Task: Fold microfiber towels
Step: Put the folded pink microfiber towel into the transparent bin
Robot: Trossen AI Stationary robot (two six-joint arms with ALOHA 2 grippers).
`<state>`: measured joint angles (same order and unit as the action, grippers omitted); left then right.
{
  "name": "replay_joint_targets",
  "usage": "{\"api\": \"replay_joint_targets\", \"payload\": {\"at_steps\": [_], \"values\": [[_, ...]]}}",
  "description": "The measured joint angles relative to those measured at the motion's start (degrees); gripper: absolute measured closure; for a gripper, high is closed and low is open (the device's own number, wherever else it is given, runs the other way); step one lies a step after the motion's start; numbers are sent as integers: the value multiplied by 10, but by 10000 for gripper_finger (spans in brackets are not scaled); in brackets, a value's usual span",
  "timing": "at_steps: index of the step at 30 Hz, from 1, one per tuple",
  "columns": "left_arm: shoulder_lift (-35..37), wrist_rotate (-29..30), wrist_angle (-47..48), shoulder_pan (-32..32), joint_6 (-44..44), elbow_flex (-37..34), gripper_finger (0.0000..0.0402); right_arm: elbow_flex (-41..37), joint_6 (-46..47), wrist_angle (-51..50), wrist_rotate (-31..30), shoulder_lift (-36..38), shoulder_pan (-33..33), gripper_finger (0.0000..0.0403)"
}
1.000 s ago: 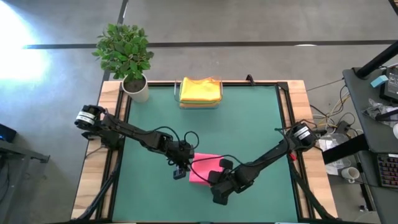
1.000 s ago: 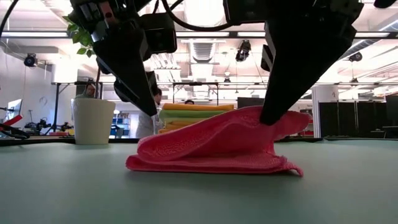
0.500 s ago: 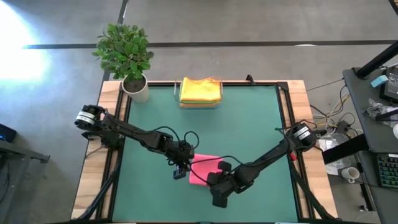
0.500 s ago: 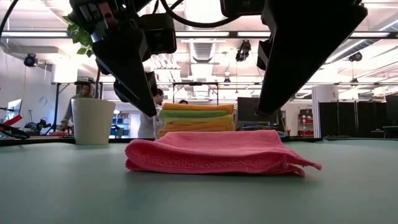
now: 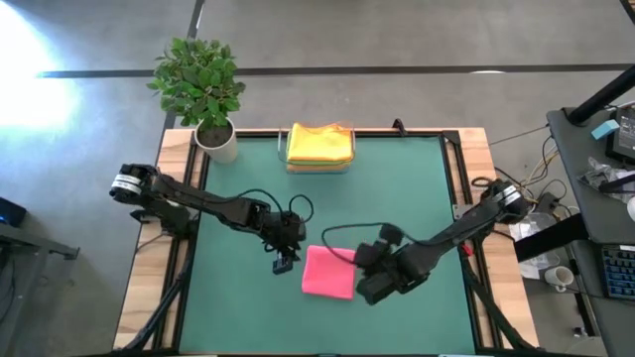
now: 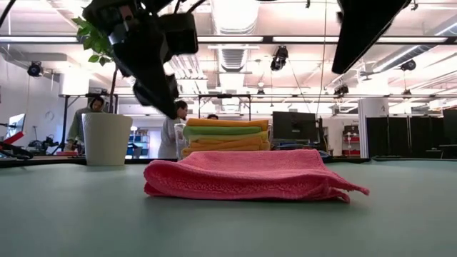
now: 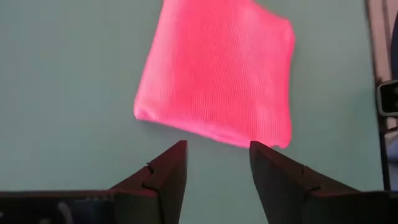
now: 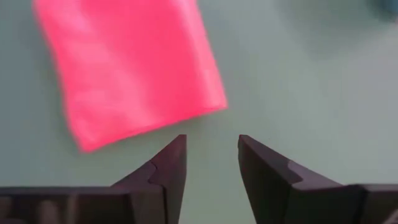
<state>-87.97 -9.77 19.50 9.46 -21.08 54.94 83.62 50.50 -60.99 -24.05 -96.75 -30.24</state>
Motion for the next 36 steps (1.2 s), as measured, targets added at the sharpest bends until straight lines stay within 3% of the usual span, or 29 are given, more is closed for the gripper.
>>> {"api": "replay_joint_targets", "payload": {"at_steps": [4, 8, 21, 29, 36], "values": [[22, 0, -1, -13, 10, 0, 243, -38, 82, -38, -57, 43, -2, 271], [28, 0, -5, -17, 16, -2, 243, -130, 156, 20, -65, 93, -5, 271], [16, -7, -41, -45, 127, -12, 243, -400, 184, 476, -43, 198, 22, 271], [-7, -74, -90, -75, 175, -14, 243, -431, 171, 529, -36, 198, 78, 269], [-35, -83, -145, -89, 195, -11, 243, -410, 62, 531, 18, 198, 119, 234]]}}
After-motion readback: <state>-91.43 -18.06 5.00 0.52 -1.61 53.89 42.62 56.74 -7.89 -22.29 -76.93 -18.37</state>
